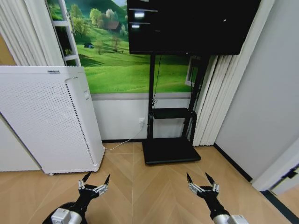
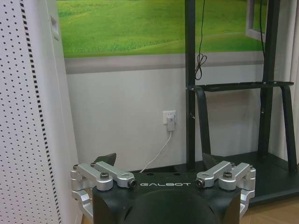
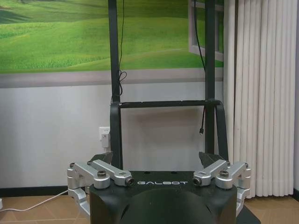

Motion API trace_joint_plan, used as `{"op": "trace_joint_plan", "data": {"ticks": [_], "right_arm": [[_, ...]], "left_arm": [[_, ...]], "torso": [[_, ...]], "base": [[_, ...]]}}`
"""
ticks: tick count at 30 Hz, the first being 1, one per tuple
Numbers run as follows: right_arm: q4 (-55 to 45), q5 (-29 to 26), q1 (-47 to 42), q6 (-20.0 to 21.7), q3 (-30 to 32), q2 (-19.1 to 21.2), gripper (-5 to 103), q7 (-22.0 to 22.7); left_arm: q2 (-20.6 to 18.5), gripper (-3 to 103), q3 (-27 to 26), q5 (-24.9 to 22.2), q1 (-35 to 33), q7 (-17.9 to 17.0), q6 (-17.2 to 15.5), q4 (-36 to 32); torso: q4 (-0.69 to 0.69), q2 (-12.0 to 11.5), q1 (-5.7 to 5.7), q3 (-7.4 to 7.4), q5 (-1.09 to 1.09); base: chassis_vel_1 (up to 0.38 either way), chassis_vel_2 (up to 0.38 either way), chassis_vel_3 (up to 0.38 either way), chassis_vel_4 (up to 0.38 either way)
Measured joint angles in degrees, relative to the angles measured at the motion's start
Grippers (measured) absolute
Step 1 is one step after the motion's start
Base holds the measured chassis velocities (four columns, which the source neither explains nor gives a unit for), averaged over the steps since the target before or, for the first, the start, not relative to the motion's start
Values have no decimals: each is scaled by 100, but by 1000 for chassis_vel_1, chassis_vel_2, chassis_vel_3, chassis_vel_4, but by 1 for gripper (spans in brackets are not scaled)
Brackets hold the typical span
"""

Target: Pick up the trash bin and place the garbage on the floor into it.

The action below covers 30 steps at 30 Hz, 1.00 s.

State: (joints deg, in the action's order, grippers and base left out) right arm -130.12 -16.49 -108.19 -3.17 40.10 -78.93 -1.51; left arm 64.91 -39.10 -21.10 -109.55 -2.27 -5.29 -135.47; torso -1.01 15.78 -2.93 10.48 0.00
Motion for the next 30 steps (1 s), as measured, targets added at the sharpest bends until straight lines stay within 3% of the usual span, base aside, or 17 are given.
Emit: {"op": "trace_joint_plan", "data": {"ticks": [30], "right_arm": [[0, 0, 0, -3, 0, 0, 100, 0]], "left_arm": [[0, 100, -1, 0, 0, 0, 0, 0]], "torso": [[0, 742, -256, 487, 0]], "base": [[0, 0, 0, 0]]}}
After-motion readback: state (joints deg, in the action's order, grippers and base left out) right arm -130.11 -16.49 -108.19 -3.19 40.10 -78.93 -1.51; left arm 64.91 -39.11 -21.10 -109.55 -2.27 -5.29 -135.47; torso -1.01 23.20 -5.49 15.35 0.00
